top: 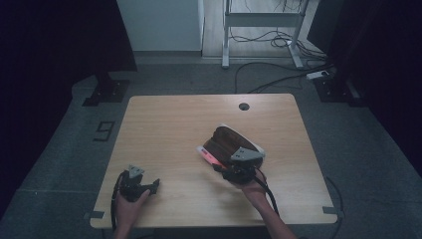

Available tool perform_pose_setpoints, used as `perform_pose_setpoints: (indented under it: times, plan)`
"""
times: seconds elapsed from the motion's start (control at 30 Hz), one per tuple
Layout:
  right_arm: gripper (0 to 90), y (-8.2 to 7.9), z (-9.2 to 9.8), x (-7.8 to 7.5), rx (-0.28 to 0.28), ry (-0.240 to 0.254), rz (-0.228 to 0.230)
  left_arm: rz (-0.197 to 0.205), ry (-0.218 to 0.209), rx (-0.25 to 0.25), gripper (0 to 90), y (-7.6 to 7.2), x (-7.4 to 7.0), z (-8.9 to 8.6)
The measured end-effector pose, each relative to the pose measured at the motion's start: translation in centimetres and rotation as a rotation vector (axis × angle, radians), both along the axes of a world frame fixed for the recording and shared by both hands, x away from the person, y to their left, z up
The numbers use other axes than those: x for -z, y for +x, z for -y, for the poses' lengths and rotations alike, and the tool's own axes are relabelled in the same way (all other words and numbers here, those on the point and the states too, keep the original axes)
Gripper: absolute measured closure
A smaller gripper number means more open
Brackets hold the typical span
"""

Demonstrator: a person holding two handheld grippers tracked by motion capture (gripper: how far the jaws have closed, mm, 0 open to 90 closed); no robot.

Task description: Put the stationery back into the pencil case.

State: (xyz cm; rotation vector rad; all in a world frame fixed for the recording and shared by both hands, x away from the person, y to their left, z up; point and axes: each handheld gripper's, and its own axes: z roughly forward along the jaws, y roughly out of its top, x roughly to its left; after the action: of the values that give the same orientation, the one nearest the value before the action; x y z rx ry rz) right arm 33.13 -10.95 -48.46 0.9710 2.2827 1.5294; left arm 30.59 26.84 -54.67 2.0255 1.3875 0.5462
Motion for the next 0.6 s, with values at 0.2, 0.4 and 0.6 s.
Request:
perform_pose_setpoints:
  times: [0.2,0.4,0.6]
  plan:
    - [65.8,0.2,0.6,-0.2,0.014,0.007,0.010,0.000,0.000,0.000,14.9,0.0,0.0,0.0]
    - [65.8,0.3,1.1,-0.5,0.026,0.011,0.016,0.000,0.000,0.000,14.9,0.0,0.0,0.0]
    - [65.7,0.5,1.7,-0.6,0.036,0.011,0.023,0.000,0.000,0.000,14.9,0.0,0.0,0.0]
